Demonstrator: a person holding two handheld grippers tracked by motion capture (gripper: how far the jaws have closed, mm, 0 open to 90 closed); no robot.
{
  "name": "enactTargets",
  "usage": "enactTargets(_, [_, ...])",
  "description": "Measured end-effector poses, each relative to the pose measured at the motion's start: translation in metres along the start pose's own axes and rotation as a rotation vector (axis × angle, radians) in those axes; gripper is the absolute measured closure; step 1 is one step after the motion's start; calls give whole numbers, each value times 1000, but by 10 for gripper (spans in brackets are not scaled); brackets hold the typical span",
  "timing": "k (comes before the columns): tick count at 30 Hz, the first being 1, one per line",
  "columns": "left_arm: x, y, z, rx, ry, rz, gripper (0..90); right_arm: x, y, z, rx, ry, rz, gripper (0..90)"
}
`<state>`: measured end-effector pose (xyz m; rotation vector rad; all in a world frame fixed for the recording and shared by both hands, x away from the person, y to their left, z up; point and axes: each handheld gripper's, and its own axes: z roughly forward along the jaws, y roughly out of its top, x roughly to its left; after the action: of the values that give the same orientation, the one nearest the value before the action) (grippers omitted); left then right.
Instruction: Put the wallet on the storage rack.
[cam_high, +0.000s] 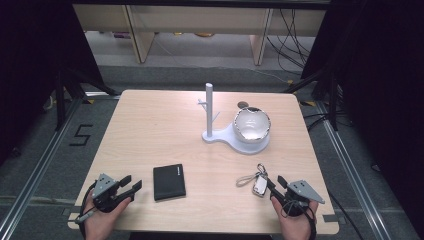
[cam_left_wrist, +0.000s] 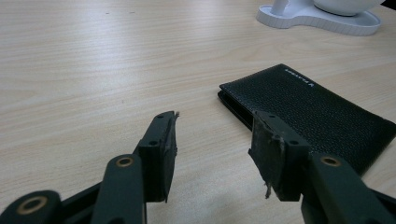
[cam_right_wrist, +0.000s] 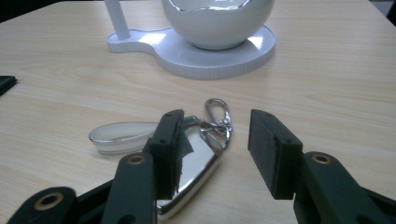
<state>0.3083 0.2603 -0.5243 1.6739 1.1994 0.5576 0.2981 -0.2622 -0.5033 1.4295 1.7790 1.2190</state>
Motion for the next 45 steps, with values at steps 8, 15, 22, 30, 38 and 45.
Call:
enactTargets(8, [5,0,-3,-41,-21,-45,526,19,9,10,34,70,-58,592])
enactTargets(15, [7,5,-12,-87,-24,-44,443,41,18,16,55,128,-131,567])
enactTargets(22, [-3,10,-13,-5,-69,0,780,66,26,26,151,214,-169,803])
enactTargets(30, [-16,23,3,139,-77,78,893,97,35,50,254,256,-235,900])
enactTargets(38, [-24,28,25,259,-74,113,888,134,36,80,335,312,-236,900])
enactTargets(45, [-21,25,30,312,-68,143,874,154,29,92,380,336,-230,900])
